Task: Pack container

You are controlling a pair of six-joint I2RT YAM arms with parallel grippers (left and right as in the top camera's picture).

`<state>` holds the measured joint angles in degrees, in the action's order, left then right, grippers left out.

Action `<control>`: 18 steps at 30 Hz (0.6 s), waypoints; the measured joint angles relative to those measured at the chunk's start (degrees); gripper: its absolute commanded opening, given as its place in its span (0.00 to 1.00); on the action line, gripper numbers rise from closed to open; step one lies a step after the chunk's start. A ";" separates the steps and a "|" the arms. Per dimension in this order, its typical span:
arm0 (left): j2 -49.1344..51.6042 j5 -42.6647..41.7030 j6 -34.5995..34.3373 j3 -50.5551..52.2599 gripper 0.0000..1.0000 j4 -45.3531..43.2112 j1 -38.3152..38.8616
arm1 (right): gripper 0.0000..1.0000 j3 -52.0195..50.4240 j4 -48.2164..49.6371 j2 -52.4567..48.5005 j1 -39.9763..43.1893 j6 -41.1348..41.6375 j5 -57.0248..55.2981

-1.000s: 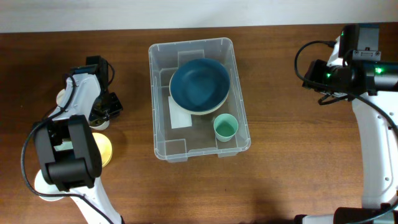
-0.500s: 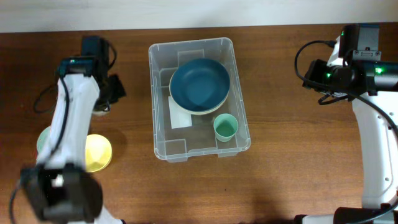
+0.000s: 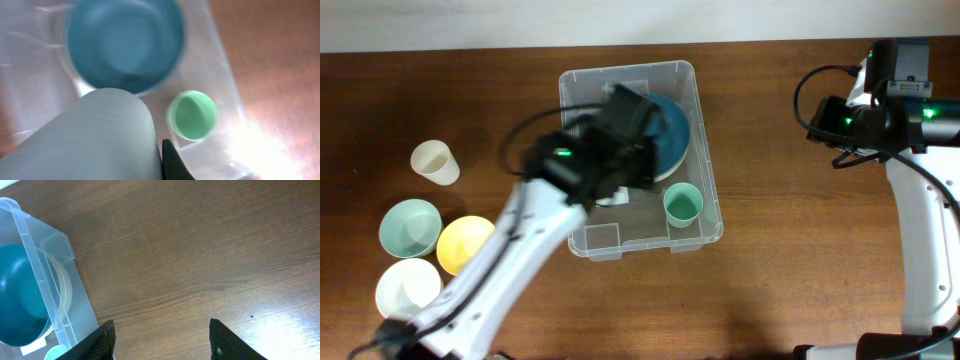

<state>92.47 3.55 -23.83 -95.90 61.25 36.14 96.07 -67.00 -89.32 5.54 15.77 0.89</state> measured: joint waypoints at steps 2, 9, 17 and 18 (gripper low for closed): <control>2.67 -0.85 -0.17 0.00 0.01 -1.18 3.10 | 0.56 0.00 -0.02 0.00 0.00 0.00 -0.13; 12.00 -5.55 -0.42 0.04 0.00 -4.68 8.85 | 0.56 0.00 -0.02 0.00 0.00 -0.02 -0.20; 16.09 -8.98 -0.61 0.11 0.74 -5.20 9.07 | 0.56 0.00 -0.02 0.00 0.00 -0.15 -0.37; 16.09 -9.14 -0.63 0.11 0.76 -5.18 9.07 | 0.56 0.00 -0.02 0.00 0.00 -0.20 -0.37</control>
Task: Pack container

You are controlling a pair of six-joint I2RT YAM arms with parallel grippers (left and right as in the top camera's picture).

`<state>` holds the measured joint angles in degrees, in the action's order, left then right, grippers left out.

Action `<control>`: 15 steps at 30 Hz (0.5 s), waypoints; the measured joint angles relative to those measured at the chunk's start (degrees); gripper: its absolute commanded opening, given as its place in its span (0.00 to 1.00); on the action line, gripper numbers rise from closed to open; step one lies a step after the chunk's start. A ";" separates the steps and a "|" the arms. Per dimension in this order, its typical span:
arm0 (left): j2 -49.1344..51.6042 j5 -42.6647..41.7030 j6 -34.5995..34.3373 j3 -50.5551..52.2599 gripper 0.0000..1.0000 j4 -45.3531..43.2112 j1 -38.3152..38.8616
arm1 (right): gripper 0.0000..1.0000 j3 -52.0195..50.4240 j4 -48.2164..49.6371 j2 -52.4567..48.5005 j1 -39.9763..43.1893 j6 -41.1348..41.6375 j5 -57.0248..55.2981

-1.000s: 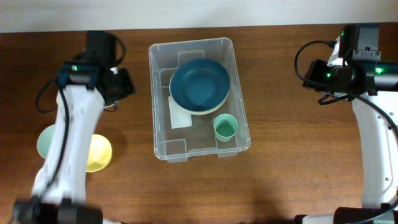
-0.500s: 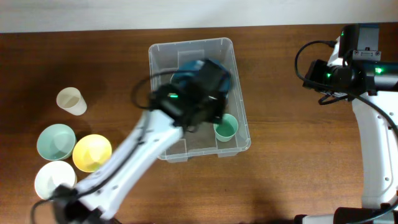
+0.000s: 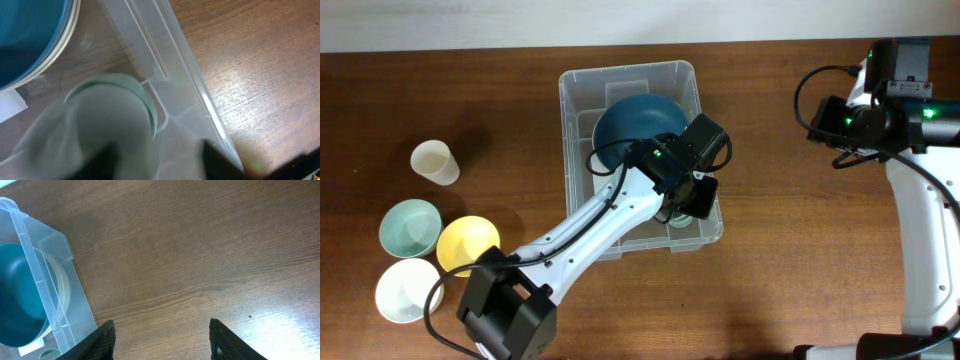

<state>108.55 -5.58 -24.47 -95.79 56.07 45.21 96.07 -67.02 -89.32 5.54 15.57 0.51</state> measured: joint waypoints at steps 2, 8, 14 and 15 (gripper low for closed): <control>0.00 -0.24 -0.20 0.00 0.77 0.02 0.00 | 0.56 0.00 0.00 0.00 0.00 -0.04 0.00; -0.02 0.96 -0.20 -1.51 0.79 5.68 -1.70 | 0.56 0.00 -0.15 0.00 0.00 -0.39 -0.13; -7.32 6.71 -0.20 -3.58 0.82 11.02 -14.36 | 0.04 -1.66 -1.57 0.00 0.00 -0.94 -0.42; -9.49 7.43 -0.20 -3.89 0.82 11.43 -17.49 | 0.04 -2.03 -1.57 0.00 0.00 -1.20 -0.42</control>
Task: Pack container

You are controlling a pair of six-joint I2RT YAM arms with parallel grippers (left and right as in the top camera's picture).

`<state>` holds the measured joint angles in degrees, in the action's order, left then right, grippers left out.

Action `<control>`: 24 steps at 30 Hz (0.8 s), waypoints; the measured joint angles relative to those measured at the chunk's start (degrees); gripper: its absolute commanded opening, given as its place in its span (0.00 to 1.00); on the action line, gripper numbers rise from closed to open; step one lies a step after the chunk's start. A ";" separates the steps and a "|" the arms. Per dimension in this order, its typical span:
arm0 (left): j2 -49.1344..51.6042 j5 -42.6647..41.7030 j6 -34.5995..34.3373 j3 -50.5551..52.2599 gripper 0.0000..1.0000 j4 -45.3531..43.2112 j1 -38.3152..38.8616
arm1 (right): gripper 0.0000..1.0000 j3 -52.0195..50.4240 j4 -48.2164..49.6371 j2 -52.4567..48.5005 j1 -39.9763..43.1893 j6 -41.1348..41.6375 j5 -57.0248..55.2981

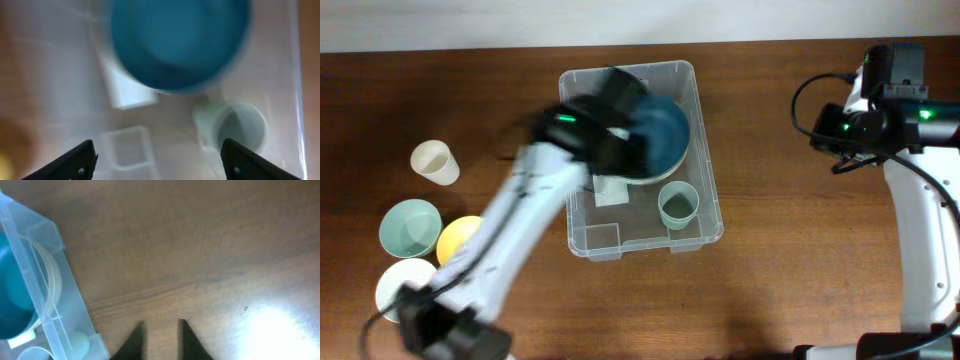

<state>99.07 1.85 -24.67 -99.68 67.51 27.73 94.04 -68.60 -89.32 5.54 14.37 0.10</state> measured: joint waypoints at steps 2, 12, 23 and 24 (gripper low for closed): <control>-3.80 1.16 0.00 -0.70 0.84 0.79 -5.57 | 0.04 -3.32 1.33 0.07 -0.28 -0.04 0.68; -10.34 3.34 0.00 -1.57 0.87 7.06 -28.20 | 0.04 -22.97 12.90 -0.33 -9.20 -5.92 11.15; -10.34 3.34 0.07 -1.57 0.87 8.00 -33.48 | 0.04 -23.37 13.14 -0.37 -21.99 -11.69 18.10; -10.34 3.34 0.11 -1.57 0.91 8.00 -33.48 | 0.04 -23.37 13.22 -0.37 -22.10 -11.63 18.12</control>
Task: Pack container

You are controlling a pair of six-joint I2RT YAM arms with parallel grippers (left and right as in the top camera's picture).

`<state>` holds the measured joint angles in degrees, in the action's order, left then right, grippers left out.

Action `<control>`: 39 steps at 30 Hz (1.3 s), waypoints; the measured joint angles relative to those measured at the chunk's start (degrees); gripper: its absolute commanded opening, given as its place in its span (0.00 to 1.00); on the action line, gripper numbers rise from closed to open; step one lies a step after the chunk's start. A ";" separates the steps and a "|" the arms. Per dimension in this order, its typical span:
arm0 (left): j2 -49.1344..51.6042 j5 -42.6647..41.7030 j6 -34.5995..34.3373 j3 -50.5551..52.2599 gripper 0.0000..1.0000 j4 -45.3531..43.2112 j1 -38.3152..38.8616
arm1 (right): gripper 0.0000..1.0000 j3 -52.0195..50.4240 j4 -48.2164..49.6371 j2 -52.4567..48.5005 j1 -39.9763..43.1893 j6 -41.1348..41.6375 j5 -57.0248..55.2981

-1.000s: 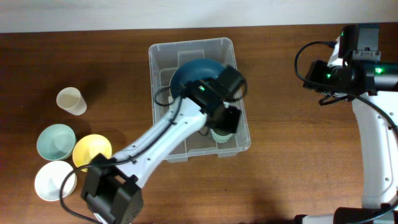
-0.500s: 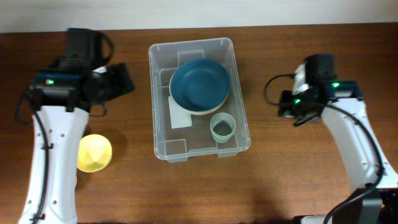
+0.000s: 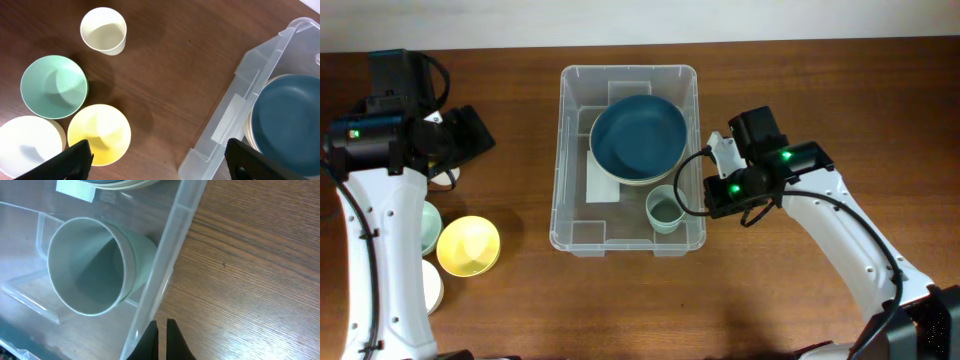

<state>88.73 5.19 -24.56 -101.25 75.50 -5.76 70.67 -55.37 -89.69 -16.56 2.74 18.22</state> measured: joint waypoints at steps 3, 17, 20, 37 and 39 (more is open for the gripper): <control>0.00 0.26 0.39 0.00 0.92 0.00 0.00 | 0.05 0.00 0.17 0.00 0.46 0.02 -0.81; 0.72 6.82 9.75 0.00 0.96 -4.13 -0.96 | 0.57 8.35 -1.79 1.75 15.39 1.51 -13.70; 3.52 7.54 10.75 0.00 0.96 -4.92 -2.91 | 0.60 13.11 -1.79 5.55 15.91 1.51 -15.47; 33.53 3.37 14.82 0.02 0.79 -16.63 -7.87 | 0.59 16.48 -5.95 9.70 15.96 1.53 -16.92; 35.21 3.21 14.99 0.02 0.58 -17.05 -7.87 | 0.59 16.48 -6.12 9.70 15.96 1.51 -16.92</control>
<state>123.94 8.40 -9.56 -101.23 58.46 -13.63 87.15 -61.49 -79.99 -0.60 4.25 1.30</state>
